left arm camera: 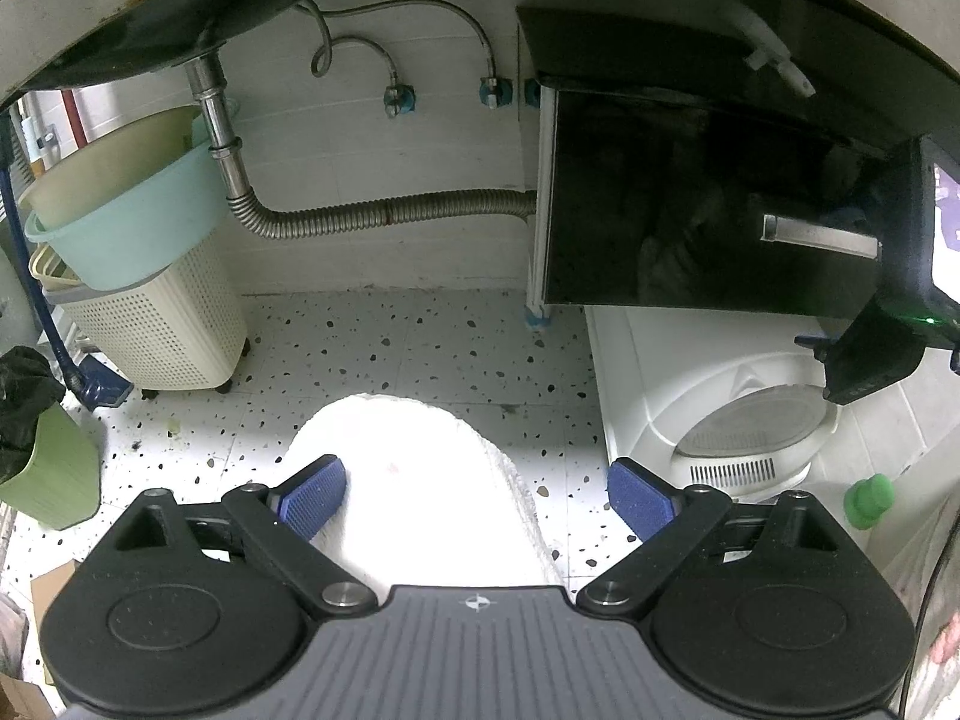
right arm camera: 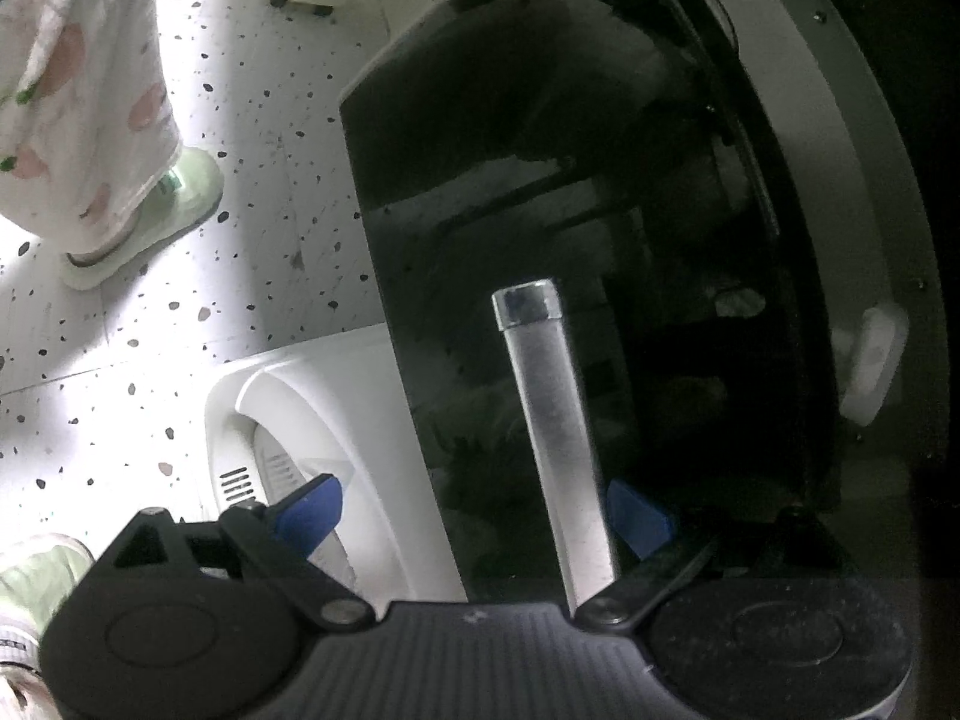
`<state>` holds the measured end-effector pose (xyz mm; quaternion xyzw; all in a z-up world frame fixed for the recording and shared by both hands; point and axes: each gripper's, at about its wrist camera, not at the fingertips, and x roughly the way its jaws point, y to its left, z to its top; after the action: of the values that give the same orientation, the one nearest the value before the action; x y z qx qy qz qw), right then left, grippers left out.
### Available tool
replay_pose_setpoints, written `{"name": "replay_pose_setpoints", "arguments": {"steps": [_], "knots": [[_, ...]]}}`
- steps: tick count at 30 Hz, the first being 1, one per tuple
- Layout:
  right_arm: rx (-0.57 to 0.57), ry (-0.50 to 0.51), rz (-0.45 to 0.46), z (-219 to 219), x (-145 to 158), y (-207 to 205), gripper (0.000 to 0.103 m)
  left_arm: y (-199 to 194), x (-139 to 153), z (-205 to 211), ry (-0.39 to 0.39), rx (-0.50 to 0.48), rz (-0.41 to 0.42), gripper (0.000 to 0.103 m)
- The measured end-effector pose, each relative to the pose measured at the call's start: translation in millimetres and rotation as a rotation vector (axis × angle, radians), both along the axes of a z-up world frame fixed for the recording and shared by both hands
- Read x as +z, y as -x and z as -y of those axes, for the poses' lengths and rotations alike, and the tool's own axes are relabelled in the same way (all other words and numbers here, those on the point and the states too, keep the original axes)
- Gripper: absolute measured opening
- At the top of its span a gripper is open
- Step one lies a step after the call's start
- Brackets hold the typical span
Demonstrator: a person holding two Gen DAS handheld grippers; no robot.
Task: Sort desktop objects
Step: 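Close the right gripper around the silver drawer handle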
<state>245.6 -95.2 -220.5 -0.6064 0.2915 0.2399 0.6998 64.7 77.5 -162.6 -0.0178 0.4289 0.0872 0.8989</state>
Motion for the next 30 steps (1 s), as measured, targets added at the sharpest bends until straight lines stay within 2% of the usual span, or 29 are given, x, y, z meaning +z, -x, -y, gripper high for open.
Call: {"name": "replay_pose_setpoints", "arguments": {"steps": [6,22,30], "knots": [[-0.007,-0.001,0.008,-1.2,-6.0,-0.1,0.103,-0.2,-0.6,0.3,-0.004,-0.004,-0.003,0.096],[0.019,0.070,0.010,-2.0,-12.3,0.4,0.103,-1.8,-0.7,0.4,-0.009,-0.007,-0.007,0.097],[0.030,0.081,-0.017,-2.2,-8.7,-0.2,0.103,-3.3,-0.7,0.5,-0.011,-0.009,-0.009,0.097]]}}
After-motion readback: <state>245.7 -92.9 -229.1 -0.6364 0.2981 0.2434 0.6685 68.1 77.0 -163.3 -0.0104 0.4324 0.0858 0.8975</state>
